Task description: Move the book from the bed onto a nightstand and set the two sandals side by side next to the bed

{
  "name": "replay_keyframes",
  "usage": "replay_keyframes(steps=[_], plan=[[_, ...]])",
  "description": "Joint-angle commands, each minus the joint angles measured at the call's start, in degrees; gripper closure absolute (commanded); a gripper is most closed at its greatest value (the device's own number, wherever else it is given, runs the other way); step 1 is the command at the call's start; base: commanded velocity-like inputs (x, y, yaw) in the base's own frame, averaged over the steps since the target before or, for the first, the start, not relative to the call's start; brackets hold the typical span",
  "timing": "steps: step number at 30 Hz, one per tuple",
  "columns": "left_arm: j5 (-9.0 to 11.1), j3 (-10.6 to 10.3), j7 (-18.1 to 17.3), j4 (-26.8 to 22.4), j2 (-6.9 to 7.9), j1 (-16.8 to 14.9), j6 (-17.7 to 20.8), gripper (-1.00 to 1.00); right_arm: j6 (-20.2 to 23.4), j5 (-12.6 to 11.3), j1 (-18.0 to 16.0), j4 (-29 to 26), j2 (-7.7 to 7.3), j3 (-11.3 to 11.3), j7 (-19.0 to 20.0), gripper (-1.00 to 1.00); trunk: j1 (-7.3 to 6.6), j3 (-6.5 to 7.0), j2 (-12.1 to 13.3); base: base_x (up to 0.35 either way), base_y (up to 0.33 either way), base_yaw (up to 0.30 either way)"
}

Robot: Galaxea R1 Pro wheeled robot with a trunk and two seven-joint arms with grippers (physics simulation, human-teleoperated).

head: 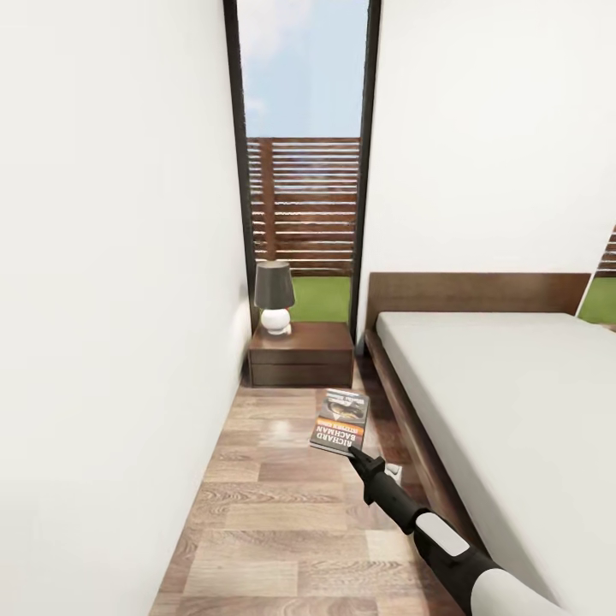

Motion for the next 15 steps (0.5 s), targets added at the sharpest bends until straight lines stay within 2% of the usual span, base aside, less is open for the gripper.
replay_keyframes(steps=[1,15], plan=[[-0.10,0.31,-0.20,0.00,0.01,-0.02,0.60,-1.00,0.28,-0.65,-0.05,0.02,-0.04,0.29,0.12,1.00,0.01,-0.06,-0.03,0.164,0.000,0.000],[-0.10,0.32,-0.20,0.00,0.00,-0.01,0.60,-1.00,0.30,-0.68,-0.06,0.02,-0.04,0.27,0.14,1.00,0.01,-0.06,-0.03,0.167,0.000,0.000]])
